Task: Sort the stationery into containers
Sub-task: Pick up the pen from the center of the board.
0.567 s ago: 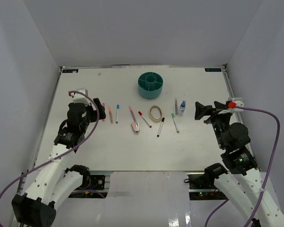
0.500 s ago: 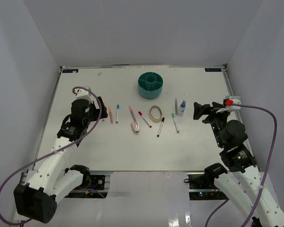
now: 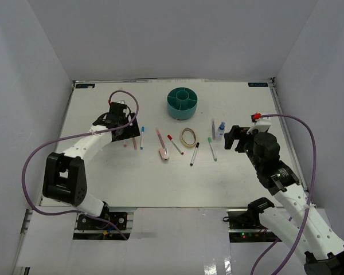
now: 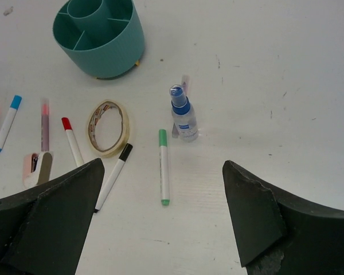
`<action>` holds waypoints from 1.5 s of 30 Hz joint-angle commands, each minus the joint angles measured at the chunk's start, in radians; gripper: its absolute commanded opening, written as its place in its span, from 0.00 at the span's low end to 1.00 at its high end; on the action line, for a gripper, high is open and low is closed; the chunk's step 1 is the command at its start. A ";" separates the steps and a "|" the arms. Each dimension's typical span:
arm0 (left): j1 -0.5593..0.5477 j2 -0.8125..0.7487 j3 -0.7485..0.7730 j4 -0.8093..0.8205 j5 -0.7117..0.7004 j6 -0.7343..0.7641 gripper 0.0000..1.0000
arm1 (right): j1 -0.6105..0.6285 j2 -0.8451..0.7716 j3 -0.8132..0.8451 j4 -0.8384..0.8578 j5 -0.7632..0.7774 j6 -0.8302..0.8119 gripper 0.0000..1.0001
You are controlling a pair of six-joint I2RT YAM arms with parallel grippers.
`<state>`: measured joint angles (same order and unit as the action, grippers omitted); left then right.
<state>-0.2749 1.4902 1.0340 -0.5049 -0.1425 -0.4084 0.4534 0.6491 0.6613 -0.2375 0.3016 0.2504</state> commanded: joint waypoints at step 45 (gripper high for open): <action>0.109 0.423 0.248 -0.043 -0.037 0.065 0.41 | 0.007 -0.006 -0.003 0.056 -0.142 -0.025 0.90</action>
<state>-0.1661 1.8969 1.2579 -0.5419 -0.1772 -0.3523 0.4541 0.6498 0.6579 -0.2291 0.1787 0.2317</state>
